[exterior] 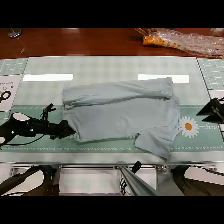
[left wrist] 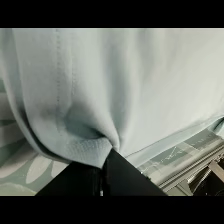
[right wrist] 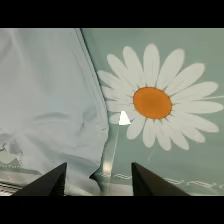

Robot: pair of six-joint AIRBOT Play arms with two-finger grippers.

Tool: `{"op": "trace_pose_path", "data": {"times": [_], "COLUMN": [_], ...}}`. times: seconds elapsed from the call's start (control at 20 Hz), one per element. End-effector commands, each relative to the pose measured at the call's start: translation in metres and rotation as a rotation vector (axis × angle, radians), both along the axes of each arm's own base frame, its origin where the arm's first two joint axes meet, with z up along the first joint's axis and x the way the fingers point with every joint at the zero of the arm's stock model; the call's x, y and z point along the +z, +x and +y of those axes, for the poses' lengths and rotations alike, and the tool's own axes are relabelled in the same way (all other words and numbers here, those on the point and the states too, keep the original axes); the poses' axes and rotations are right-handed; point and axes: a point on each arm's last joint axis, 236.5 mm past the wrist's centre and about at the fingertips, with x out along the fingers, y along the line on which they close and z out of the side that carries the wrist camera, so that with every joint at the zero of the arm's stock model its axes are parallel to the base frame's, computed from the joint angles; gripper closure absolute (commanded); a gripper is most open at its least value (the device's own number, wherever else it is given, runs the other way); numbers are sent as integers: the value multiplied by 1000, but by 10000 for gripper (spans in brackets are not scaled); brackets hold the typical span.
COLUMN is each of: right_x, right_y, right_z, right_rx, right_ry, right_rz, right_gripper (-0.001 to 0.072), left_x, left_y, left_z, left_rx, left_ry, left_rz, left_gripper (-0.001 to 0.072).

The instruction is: Fold the shirts.

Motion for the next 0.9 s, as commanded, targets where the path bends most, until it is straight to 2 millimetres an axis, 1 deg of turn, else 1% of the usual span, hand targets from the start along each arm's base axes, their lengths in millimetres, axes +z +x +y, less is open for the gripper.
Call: {"op": "trace_pose_path", "data": {"times": [0.0, 0.1, 0.15, 0.25, 0.35, 0.45, 0.5, 0.6, 0.7, 0.85], "right_x": [-23, -34, -37, -43, -50, -51, -52, -57, -64, -72], "right_y": [-28, -41, -42, -38, -30, -24, -24, -32, -44, -52], "right_z": [20, 28, 32, 38, 36, 41, 43, 51, 65, 82], "right_rx": [0, 46, 68, 111, 147, 158, 165, 168, 163, 157], "right_ry": [41, 29, 25, 4, -46, -54, -53, -26, 21, 78], "right_rz": [22, 72, 76, 57, 34, 15, 17, 40, 65, 61], "right_gripper": [222, 222, 222, 222, 222, 222, 223, 223, 223, 228], "left_x": [-1, -1, -1, -1, -1, -1, -1, -1, -1, -1], "left_y": [-1, -1, -1, 0, 0, 0, 0, 0, 0, 0], "left_z": [0, 0, 0, 1, 1, 1, 1, 1, 1, 1], "left_rx": [-11, -14, -16, -13, -12, -12, -12, -12, -12, -12], "left_ry": [3, 3, 3, 7, 8, 8, 8, 8, 8, 7], "left_rz": [-3, -6, -8, -11, -12, -12, -12, -12, -12, -12], "left_gripper": [687, 687, 687, 687, 687, 687, 687, 687, 687, 687]}}
